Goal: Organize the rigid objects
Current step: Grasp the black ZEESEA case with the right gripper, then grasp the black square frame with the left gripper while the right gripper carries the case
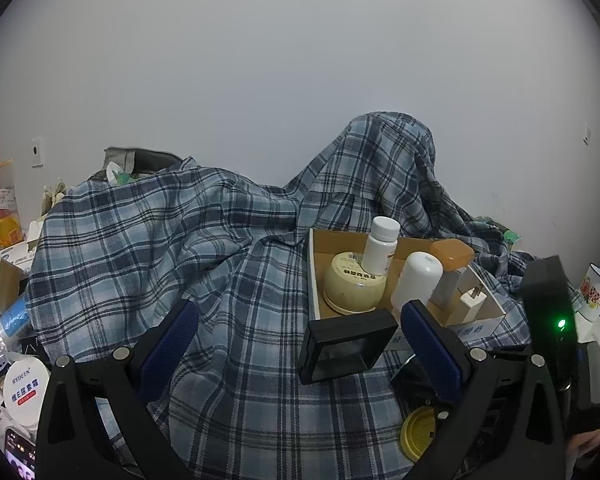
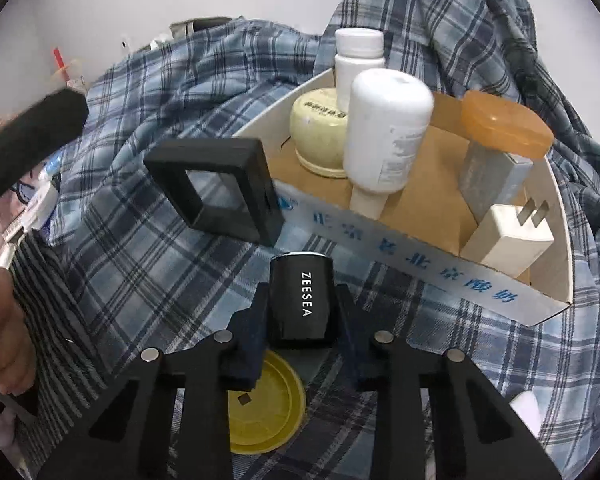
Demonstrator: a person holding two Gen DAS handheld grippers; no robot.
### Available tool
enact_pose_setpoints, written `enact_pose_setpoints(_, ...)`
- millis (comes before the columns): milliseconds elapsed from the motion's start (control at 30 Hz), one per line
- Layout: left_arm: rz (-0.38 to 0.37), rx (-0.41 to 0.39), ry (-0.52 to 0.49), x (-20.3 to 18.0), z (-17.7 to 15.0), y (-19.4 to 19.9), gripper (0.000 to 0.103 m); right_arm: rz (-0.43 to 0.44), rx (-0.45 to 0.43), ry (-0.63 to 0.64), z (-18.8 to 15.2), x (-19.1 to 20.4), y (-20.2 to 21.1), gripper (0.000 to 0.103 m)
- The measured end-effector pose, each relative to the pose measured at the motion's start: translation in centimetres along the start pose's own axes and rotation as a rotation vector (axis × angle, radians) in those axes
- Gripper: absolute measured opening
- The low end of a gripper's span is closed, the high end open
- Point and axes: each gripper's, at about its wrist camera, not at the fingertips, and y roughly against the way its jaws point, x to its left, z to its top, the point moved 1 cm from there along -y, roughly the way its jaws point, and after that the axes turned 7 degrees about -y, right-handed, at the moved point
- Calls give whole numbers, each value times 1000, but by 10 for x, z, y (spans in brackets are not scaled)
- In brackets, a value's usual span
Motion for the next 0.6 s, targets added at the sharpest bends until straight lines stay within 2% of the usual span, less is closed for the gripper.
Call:
enact_pose_setpoints(100,-13,22,-28,-5,0,-5,103,-24,-43,-16,1,-3,10,29)
enact_pose_setpoints(200,-35,78,-74,-19,2,-15,103,-46,-100,-22,3,-10,32,29)
enact_pose_setpoints(333,-73,121,-57,-31,7,-23,103,-61,-161,-43,2,-24,62,29)
enact_pose_setpoints(467,-31,171,-22,-39,12,-43,103,-103,-234,-74,-1,-39,79,29)
enact_pose_setpoints(600,45,215,-5,-41,11,-63,103,-166,-287,-112,0,-47,81,29)
